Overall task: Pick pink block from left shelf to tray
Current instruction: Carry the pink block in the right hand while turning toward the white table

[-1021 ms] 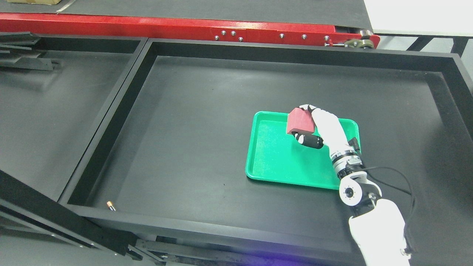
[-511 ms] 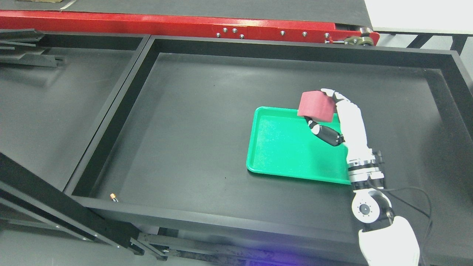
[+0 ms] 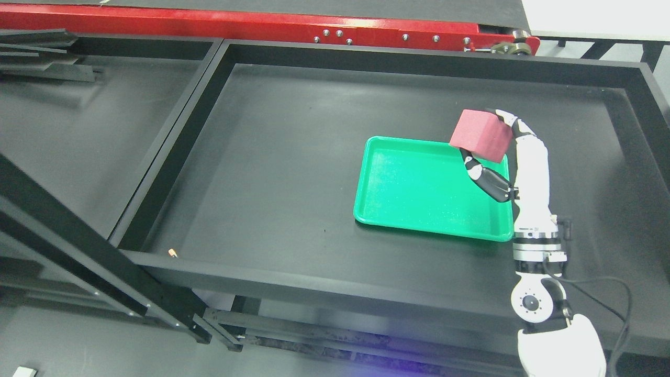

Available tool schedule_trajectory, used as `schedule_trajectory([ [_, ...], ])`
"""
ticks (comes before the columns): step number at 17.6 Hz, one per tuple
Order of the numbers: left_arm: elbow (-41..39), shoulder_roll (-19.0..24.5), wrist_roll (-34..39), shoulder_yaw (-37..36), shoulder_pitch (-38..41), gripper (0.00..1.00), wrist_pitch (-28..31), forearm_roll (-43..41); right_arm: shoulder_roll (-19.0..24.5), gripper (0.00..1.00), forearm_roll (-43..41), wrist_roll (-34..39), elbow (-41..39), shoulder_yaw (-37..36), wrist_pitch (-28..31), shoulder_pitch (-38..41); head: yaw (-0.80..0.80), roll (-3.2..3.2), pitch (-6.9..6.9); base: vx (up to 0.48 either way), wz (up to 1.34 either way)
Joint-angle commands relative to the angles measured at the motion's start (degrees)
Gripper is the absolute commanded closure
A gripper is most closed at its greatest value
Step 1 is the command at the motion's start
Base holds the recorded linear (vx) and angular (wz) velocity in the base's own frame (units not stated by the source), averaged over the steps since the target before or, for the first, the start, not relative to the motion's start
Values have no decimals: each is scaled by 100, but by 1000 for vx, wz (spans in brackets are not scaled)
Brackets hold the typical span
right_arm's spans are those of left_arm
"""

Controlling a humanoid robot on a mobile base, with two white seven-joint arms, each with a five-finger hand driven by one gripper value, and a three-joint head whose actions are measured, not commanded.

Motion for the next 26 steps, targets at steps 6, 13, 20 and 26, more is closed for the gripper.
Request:
schedule_trajectory([
  [6,-100,100,2,0,0,0,-6,0,-100,96,-338,-46,-240,-319,-149,48,0,0,0,-144,66],
  [13,-100,100,2,0,0,0,-6,0,-100,96,-338,-38,-231,-521,-184,40,0,0,0,-142,291],
  [20,-100,100,2,0,0,0,-6,0,-100,96,-338,-29,-231,-521,-176,66,0,0,0,-162,591],
  [26,-100,100,2,0,0,0,-6,0,-105,96,-338,-38,-231,-714,-184,180,0,0,0,-161,619],
])
